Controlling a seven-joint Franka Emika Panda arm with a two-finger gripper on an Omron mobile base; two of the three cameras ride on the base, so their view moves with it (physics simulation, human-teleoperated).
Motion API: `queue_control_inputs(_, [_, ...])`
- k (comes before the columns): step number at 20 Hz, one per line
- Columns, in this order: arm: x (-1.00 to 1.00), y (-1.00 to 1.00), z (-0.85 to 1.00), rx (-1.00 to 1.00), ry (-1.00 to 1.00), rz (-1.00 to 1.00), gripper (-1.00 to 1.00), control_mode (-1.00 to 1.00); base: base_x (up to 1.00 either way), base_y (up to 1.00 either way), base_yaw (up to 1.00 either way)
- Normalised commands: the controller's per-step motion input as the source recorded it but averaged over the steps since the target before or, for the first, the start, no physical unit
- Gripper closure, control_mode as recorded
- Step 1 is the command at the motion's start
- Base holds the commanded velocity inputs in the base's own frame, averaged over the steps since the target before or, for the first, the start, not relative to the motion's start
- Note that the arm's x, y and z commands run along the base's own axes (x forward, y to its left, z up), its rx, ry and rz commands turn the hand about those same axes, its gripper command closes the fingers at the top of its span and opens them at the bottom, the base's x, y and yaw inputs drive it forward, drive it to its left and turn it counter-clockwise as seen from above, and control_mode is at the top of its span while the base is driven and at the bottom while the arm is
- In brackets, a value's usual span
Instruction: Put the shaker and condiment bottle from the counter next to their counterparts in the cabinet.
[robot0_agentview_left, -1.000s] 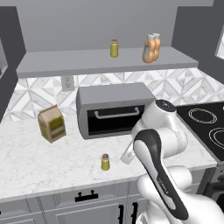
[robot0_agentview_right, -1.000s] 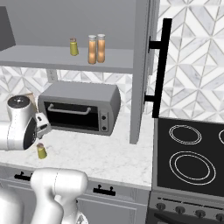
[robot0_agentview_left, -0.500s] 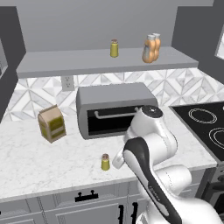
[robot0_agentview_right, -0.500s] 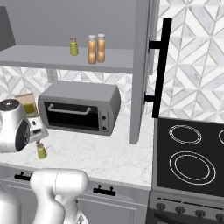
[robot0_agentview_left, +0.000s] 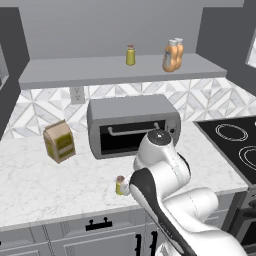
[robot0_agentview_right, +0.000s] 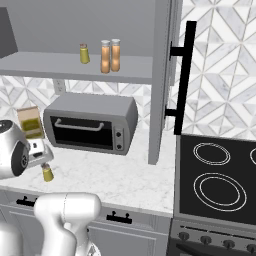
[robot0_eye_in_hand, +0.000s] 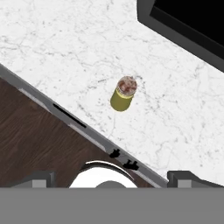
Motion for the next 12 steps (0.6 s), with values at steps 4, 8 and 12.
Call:
queue_control_inputs(4, [0.0,0.0,-0.48,0.0,-0.18,-0.11,-1.0,-1.0,0.0,0.0,0.0])
queue_control_inputs(8, [0.04,0.0,-0.28,0.0,-0.09,-0.1,-1.0,-1.0,0.0,0.0,0.0])
queue_control_inputs(12, [0.14,0.0,-0.14,0.0,0.0,-0.09,-1.0,-1.0,0.0,0.0,0.0])
